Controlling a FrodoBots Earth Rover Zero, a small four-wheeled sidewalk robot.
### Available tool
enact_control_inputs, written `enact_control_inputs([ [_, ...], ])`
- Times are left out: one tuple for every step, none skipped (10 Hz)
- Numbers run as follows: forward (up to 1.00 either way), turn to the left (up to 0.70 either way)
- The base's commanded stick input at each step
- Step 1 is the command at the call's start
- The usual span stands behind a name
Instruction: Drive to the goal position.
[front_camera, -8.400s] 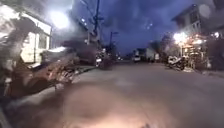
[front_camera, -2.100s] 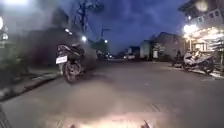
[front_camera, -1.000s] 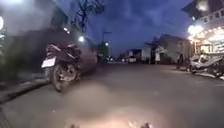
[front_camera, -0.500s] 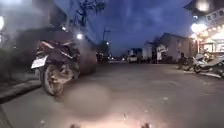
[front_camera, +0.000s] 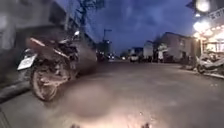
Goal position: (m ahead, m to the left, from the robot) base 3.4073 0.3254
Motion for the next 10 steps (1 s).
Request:
enact_control_inputs([
  [0.5,0.0],
  [0.5,0.0],
  [0.5,0.0],
  [0.5,0.0],
  [0.5,0.0],
  [0.5,0.0],
  [0.5,0.0],
  [0.5,0.0],
  [0.5,0.0],
  [0.5,0.0],
])
